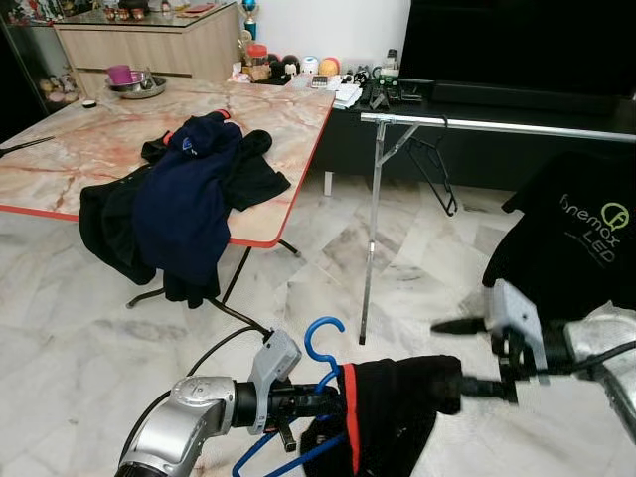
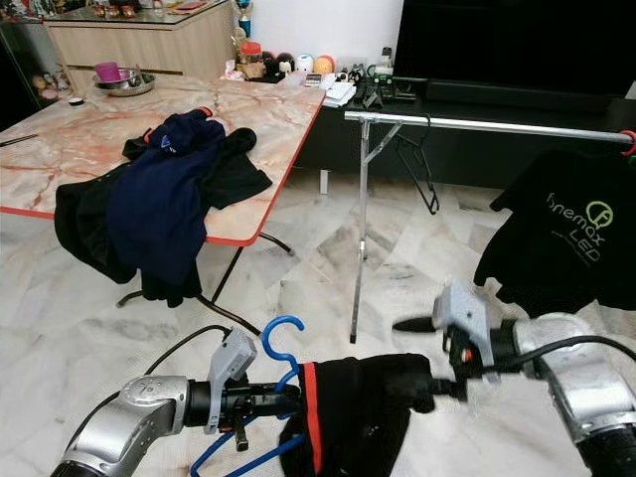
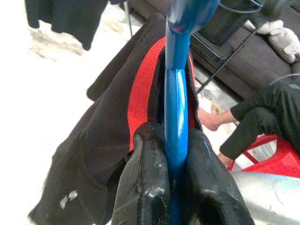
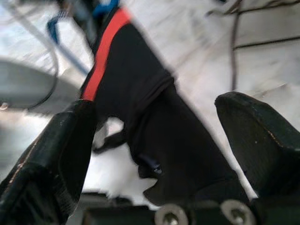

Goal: Hang hanger

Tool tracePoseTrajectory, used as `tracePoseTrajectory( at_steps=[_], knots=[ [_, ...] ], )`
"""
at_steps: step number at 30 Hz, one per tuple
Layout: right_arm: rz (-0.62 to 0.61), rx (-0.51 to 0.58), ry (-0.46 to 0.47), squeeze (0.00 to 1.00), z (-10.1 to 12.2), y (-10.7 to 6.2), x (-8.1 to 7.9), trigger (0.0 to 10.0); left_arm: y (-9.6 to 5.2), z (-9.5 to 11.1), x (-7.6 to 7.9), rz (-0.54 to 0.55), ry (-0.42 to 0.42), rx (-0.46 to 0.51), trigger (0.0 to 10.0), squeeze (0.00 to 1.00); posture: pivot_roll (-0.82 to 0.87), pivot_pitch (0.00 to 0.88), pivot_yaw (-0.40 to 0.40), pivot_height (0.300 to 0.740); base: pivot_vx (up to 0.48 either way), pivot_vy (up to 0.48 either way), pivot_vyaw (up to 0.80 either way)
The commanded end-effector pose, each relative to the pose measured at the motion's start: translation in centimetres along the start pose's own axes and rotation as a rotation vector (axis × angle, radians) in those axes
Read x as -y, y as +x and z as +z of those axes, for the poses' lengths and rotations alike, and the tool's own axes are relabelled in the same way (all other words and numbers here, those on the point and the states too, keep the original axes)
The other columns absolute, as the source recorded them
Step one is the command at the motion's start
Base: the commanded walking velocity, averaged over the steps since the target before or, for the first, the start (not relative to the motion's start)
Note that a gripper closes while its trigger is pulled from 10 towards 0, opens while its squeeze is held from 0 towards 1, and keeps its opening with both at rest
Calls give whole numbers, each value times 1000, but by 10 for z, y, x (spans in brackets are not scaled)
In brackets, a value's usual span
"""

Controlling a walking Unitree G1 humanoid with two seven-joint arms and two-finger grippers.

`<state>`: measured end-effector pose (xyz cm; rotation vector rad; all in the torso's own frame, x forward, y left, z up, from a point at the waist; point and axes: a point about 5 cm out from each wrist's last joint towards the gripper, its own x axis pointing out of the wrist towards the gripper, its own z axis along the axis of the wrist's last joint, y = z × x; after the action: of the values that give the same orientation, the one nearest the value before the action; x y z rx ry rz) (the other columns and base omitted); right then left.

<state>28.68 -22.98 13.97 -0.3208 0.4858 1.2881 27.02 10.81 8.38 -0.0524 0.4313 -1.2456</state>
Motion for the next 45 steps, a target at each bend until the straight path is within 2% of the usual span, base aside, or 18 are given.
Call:
tracePoseTrajectory(
  at_steps=[1, 6, 10, 13, 17, 22, 27, 37, 45],
  knots=[
    [19, -37, -24, 0, -2, -2, 1, 10000, 1, 15, 5, -45, 61, 37, 10000, 0, 33, 31, -51, 740, 0, 0, 0],
    [68, 26, -13, 0, 5, 1, 2, 10000, -3, 21, 13, -102, 98, 14, 10000, 0, 34, 34, -53, 740, 0, 0, 0],
    [166, 1, -28, 0, 6, 7, -2, 10000, -3, 22, 18, -148, 145, -34, 10000, 0, 40, 35, -57, 740, 0, 0, 0],
    [171, -25, -55, 0, 5, 10, 0, 10000, -4, 22, 18, -146, 158, -47, 10000, 0, 38, 35, -58, 740, 0, 0, 0],
    [146, -2, -97, 0, 9, 19, 6, 10000, -3, 24, 20, -161, 175, -70, 10000, 0, 45, 37, -58, 740, 0, 0, 0],
    [215, -36, -103, 0, 4, 32, 2, 10000, -3, 25, 20, -178, 187, -92, 10000, 0, 52, 38, -54, 740, 0, 0, 0],
    [277, -19, -77, 0, 1, 46, -1, 10000, -2, 28, 21, -198, 216, -122, 10000, 0, 65, 40, -49, 740, 0, 0, 0],
    [309, -79, -78, 0, -12, 59, -4, 10000, -2, 30, 21, -204, 236, -143, 10000, 0, 75, 39, -45, 740, 0, 0, 0],
    [307, -78, -54, 0, -19, 66, -6, 10000, -1, 31, 21, -207, 246, -155, 10000, 0, 85, 36, -39, 740, 0, 0, 0]
  ],
)
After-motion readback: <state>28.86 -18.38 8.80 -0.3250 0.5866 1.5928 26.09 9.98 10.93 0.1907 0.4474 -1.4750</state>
